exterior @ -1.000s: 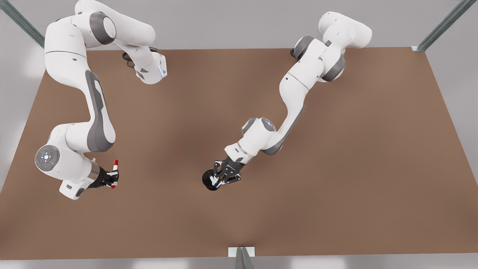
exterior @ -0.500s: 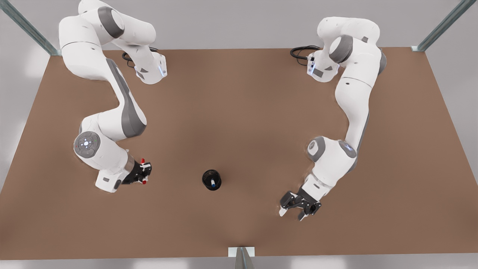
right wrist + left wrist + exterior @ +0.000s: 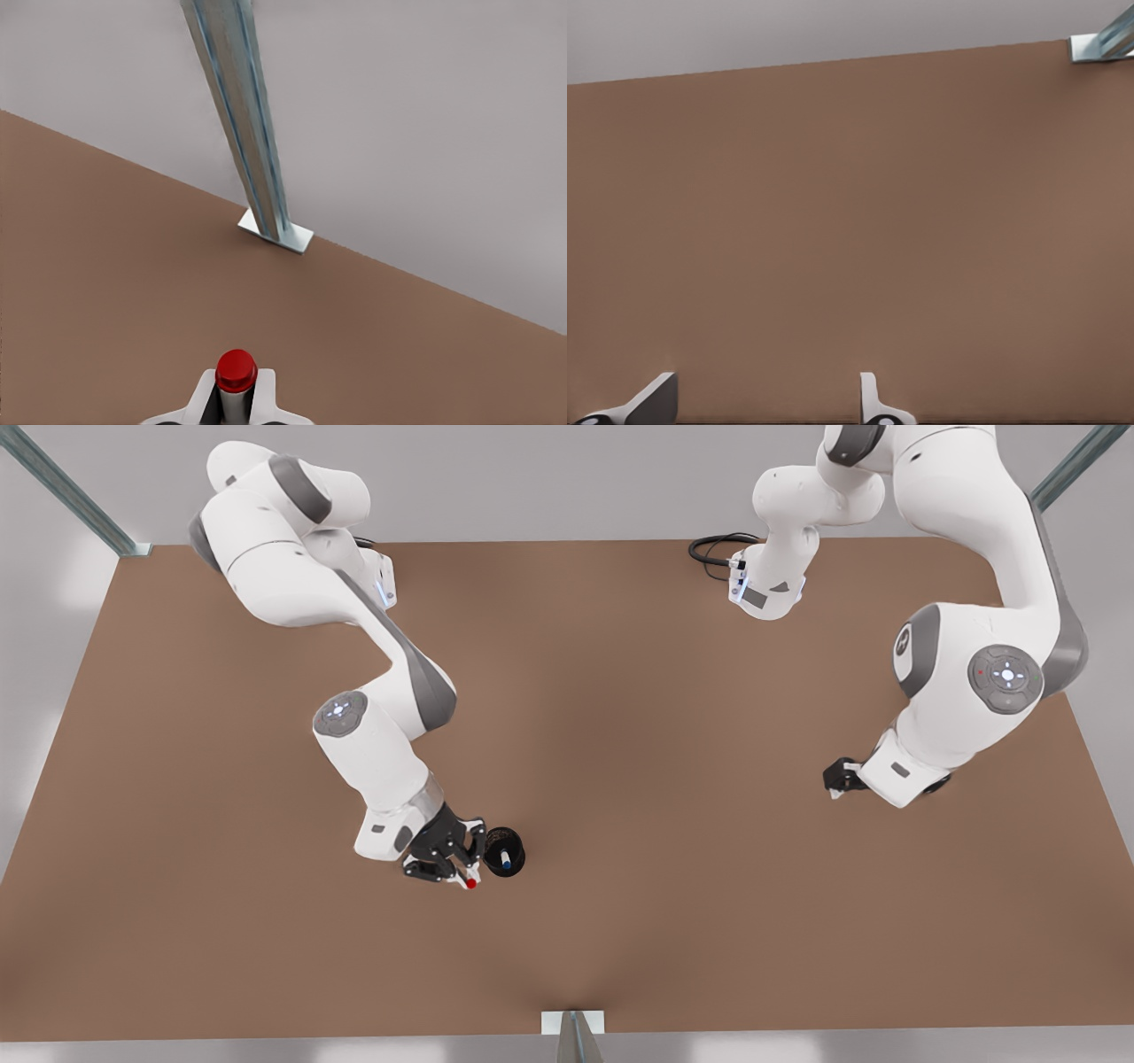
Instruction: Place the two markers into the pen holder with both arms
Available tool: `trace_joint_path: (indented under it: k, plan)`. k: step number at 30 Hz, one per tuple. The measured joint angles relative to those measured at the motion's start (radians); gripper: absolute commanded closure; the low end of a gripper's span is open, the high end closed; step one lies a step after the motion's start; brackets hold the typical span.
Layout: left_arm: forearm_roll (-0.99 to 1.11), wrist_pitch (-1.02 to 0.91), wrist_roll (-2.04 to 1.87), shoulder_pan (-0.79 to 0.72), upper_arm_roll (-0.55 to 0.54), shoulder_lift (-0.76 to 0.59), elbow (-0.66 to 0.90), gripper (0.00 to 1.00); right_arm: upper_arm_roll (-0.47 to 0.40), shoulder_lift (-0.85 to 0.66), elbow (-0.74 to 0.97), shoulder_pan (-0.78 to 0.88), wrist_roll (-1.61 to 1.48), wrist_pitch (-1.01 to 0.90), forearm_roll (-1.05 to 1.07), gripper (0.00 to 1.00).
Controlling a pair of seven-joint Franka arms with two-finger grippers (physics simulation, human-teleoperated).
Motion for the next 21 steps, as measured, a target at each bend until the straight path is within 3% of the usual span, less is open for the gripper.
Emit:
trace_joint_path:
  k: [8, 15, 21]
  plan:
    - [-0.011, -0.039, 0.013, 0.0, 0.001, 0.013, -0.002, 0.0, -0.009, 0.011, -0.017, 0.075, 0.121, 0.158, -0.133, 0.75]
    - [-0.012, -0.057, 0.02, -0.002, 0.001, 0.014, -0.006, 0.0, -0.014, 0.002, -0.166, 0.053, 0.243, 0.275, -0.334, 0.75]
    - [-0.013, -0.087, 0.022, -0.017, 0.001, 0.008, -0.004, 0.0, -0.008, -0.1, -0.331, -0.002, 0.329, 0.349, -0.385, 0.75]
